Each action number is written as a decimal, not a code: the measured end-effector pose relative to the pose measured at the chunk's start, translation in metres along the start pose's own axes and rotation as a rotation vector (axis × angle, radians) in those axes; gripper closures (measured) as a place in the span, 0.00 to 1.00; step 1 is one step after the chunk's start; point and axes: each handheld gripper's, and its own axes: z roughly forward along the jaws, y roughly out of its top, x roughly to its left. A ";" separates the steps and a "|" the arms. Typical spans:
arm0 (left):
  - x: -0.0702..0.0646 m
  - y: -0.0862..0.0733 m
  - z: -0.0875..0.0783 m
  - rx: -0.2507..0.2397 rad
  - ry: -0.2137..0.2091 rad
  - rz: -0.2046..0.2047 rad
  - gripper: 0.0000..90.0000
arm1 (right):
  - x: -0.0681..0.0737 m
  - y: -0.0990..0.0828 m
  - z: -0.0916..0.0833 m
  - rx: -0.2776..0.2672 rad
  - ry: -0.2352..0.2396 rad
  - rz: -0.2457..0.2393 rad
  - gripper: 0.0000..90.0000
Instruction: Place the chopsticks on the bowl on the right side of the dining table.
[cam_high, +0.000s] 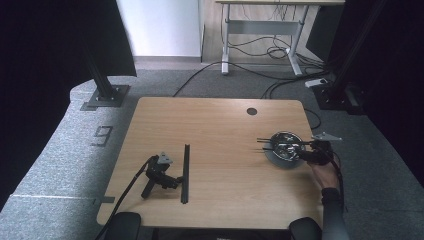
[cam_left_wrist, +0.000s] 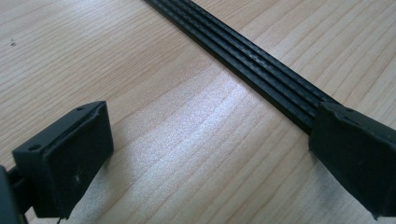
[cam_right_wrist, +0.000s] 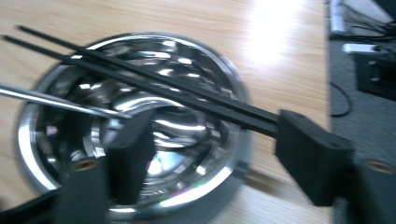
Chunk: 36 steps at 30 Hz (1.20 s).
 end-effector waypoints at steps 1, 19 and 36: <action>0.000 0.000 0.000 0.000 0.000 0.000 0.00 | 0.003 0.001 0.001 0.003 0.021 -0.003 0.49; 0.000 0.000 0.000 0.000 0.000 0.000 0.00 | 0.038 0.010 0.025 0.015 0.157 -0.079 0.85; 0.000 0.000 0.000 0.000 0.000 0.000 0.00 | 0.037 0.018 0.022 -0.009 0.128 -0.073 0.66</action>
